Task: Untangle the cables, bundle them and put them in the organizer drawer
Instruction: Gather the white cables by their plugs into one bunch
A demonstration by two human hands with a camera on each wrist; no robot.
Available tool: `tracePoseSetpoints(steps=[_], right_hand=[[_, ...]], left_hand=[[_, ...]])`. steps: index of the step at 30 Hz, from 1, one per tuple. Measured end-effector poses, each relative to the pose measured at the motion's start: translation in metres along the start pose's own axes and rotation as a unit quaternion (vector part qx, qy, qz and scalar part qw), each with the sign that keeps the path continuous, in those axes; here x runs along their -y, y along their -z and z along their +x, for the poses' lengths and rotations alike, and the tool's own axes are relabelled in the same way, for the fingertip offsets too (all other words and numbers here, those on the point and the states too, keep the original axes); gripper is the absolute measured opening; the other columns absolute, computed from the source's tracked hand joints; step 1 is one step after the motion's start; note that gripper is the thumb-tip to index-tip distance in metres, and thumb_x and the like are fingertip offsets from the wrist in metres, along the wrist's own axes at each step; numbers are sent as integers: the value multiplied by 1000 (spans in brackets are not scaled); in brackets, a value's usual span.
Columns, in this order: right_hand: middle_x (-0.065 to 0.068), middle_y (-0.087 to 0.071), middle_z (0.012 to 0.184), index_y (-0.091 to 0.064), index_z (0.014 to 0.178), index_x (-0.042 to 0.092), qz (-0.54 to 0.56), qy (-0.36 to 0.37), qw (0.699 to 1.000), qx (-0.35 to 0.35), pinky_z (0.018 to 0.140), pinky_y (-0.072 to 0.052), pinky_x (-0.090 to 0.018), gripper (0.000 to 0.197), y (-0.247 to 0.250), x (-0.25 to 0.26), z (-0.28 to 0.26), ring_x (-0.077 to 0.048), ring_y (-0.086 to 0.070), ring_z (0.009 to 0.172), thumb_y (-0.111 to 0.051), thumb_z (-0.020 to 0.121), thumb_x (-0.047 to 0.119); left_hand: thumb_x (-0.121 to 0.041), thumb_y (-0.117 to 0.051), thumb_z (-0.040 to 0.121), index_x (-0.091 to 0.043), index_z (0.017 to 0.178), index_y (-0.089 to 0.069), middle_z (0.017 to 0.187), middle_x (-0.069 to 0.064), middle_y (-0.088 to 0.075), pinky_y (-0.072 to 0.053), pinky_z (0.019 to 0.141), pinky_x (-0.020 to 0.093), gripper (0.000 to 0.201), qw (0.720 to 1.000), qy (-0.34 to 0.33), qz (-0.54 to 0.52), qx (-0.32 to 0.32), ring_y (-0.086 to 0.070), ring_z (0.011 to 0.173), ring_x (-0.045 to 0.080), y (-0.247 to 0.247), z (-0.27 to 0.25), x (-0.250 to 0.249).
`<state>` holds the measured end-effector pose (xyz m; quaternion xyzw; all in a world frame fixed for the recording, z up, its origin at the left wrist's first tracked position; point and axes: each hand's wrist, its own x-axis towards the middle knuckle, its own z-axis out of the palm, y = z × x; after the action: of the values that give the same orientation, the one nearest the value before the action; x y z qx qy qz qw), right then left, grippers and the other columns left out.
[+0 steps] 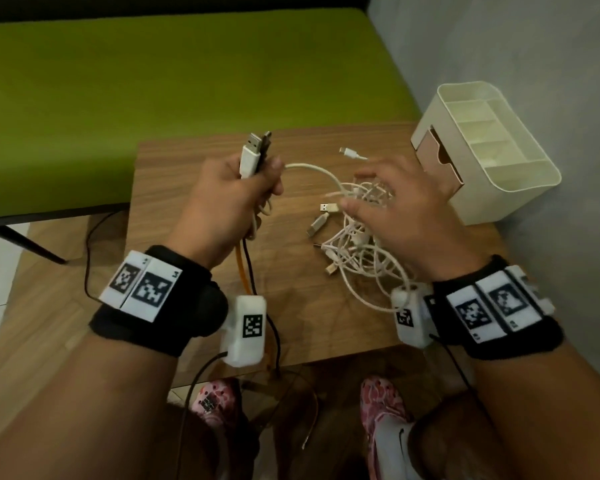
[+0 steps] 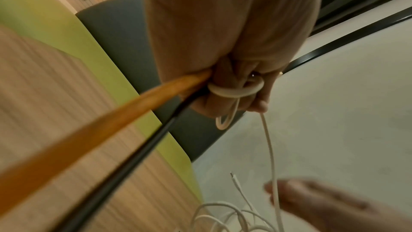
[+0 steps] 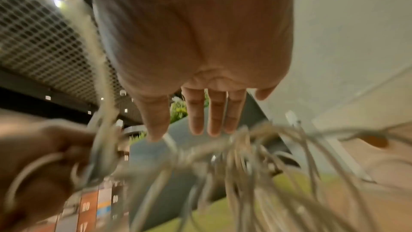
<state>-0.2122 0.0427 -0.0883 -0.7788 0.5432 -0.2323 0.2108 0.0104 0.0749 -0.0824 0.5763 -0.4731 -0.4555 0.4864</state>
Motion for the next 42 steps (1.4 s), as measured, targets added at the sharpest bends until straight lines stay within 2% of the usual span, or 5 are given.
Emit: tracePoseSetpoints(steps=[7, 16, 21, 26, 42], right_hand=[[0, -67, 118, -59, 117, 24, 414, -32, 910, -22, 95, -54, -34, 22, 13, 28, -2, -13, -63, 114, -58, 97, 14], [0, -68, 85, -67, 96, 21, 232, -80, 966, 86, 81, -53, -38, 11, -29, 14, -1, -16, -63, 80, -59, 98, 27], [13, -62, 83, -71, 95, 16, 128, -19, 989, 71, 69, -42, -11, 9, -37, 15, 0, 2, -55, 76, -64, 95, 22], [6, -61, 86, -69, 97, 8, 110, 60, 992, 18, 69, -39, -16, 11, -38, 17, 2, -7, -54, 80, -62, 94, 16], [6, -54, 67, -61, 93, 12, 64, 24, 997, 33, 49, -33, -20, 29, -18, -12, 4, -9, -50, 57, -45, 104, 35]], left_hand=[[-27, -59, 97, -14, 65, -60, 53, -2, -43, -27, 42, 22, 34, 997, -2, -51, 60, -34, 46, 11, -3, -3, -2], [-24, -57, 99, -12, 77, -64, 54, -7, -55, -33, 42, 22, 25, 995, 42, 80, -32, -40, 44, 7, 10, -2, 3], [-19, -61, 95, -22, 118, -70, 124, 3, -69, -50, 75, 32, 25, 948, -56, 310, -43, -67, 97, 19, 0, -10, 4], [-18, -58, 94, -29, 75, -61, 60, -9, -59, -30, 47, 22, 22, 946, -86, 307, 62, -47, 50, -1, -27, -17, 3], [-25, -50, 102, -17, 70, -52, 46, -9, -32, -20, 37, 20, 33, 983, -3, -163, -86, -23, 38, 7, 23, 0, -5]])
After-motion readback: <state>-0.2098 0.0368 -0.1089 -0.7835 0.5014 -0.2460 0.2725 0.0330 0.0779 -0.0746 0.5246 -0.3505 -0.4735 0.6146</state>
